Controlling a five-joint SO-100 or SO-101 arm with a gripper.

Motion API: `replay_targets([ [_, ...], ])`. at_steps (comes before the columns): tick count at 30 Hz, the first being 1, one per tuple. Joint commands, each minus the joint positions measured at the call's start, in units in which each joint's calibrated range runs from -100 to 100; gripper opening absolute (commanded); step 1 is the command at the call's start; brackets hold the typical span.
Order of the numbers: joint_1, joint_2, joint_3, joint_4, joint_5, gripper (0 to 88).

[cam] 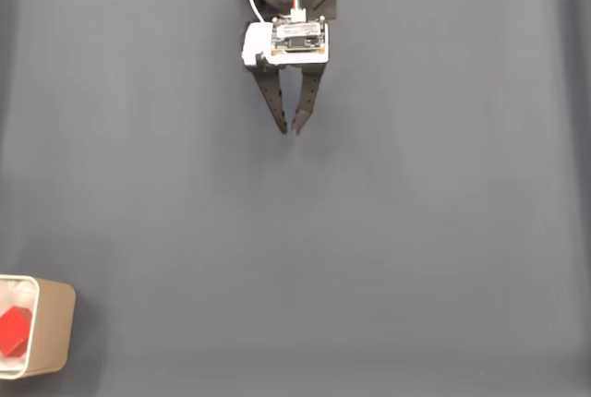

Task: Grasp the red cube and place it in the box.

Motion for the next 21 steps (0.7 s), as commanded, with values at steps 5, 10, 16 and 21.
replay_targets([
  [5,0.12,-2.08,0.63,8.7,0.44,0.0],
  [10,0.12,-2.08,0.72,15.17,0.2,0.0],
  [16,0.12,-2.08,0.81,20.09,-0.63,0.0],
  [21,-0.24,-2.17,0.81,23.86,-1.17,0.0],
])
